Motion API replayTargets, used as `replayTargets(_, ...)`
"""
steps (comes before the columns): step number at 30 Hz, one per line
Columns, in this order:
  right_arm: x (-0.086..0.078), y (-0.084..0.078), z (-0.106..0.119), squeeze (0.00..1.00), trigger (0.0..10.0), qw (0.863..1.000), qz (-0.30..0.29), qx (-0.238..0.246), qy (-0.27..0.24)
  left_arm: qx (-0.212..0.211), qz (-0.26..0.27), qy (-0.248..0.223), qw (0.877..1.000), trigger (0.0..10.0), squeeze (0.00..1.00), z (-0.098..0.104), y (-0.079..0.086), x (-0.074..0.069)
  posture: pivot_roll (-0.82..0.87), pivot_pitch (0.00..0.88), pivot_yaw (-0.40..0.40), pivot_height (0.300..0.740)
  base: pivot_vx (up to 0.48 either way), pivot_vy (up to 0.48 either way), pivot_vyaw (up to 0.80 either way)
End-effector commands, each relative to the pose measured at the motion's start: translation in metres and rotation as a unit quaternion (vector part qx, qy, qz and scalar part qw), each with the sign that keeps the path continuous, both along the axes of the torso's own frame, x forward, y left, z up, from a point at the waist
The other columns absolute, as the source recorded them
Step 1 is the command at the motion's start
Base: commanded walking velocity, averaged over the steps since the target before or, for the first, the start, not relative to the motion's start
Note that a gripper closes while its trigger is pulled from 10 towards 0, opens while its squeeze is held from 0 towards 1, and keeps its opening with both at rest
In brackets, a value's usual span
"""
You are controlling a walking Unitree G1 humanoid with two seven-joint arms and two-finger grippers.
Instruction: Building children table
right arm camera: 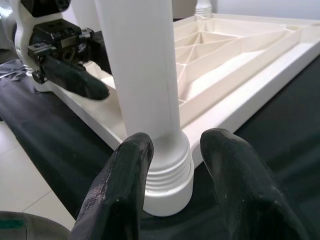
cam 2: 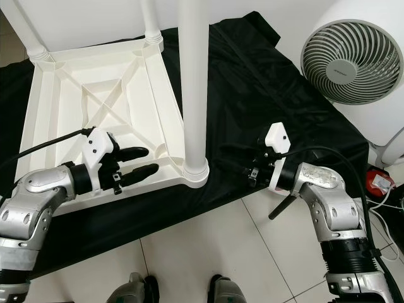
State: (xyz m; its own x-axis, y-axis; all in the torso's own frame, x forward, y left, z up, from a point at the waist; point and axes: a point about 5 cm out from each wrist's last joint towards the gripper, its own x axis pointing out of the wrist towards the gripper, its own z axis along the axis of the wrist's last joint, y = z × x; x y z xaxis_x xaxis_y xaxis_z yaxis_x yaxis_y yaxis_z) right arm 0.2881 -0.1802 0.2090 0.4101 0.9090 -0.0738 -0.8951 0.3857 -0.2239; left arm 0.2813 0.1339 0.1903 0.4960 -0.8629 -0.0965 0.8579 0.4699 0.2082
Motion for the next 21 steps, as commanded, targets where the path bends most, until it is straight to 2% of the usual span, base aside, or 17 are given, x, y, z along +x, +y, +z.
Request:
replayTargets(1, 0.001, 0.002, 0.0, 0.0, 10.0, 1.0, 0.012, -0.005, 0.001, -0.003, 0.037, -0.001, 0.999, 10.0, 0.0, -0.001, 0.001, 0.002, -0.03, 0.145, 0.025, 0.74, 0.0, 0.0, 0.0)
replayTargets(8, 0.013, 0.021, -0.007, 0.0, 10.0, 1.0, 0.025, 0.008, 0.008, -0.006, 0.048, -0.01, 0.999, 10.0, 0.0, 0.003, 0.0, 0.002, -0.02, 0.148, 0.027, 0.74, 0.0, 0.0, 0.0)
replayTargets(11, 0.014, 0.023, -0.009, 0.0, 10.0, 1.0, 0.028, 0.008, 0.011, -0.002, 0.054, -0.013, 0.998, 10.0, 0.0, 0.002, 0.0, 0.002, -0.02, 0.148, 0.027, 0.74, 0.0, 0.0, 0.0)
replayTargets(12, 0.015, 0.024, -0.011, 0.73, 10.0, 0.999, 0.034, 0.016, 0.028, 0.0, 0.064, -0.011, 0.998, 10.0, 0.0, -0.001, 0.0, 0.002, -0.01, 0.149, 0.03, 0.74, 0.0, 0.0, 0.0)
replayTargets(13, 0.013, 0.024, -0.012, 1.0, 10.0, 0.998, 0.045, 0.015, 0.033, -0.003, 0.076, -0.009, 0.997, 10.0, 0.0, -0.003, 0.001, 0.002, -0.01, 0.15, 0.029, 0.74, 0.0, 0.0, 0.0)
replayTargets(15, 0.012, 0.025, -0.012, 1.0, 10.0, 0.998, 0.053, 0.013, 0.036, -0.005, 0.084, -0.008, 0.996, 10.0, 0.0, -0.004, 0.001, 0.002, 0.0, 0.15, 0.028, 0.74, 0.0, 0.0, 0.0)
replayTargets(16, 0.014, 0.023, -0.011, 1.0, 10.0, 0.998, 0.048, 0.017, 0.034, -0.011, 0.105, -0.015, 0.994, 10.0, 0.0, -0.003, 0.001, 0.002, 0.0, 0.149, 0.027, 0.74, 0.0, 0.0, 0.0)
replayTargets(21, 0.014, 0.023, -0.009, 1.0, 10.0, 0.998, 0.05, 0.021, 0.032, -0.019, 0.117, -0.017, 0.993, 10.0, 0.0, -0.002, 0.001, 0.002, 0.0, 0.149, 0.027, 0.74, 0.0, 0.0, 0.0)
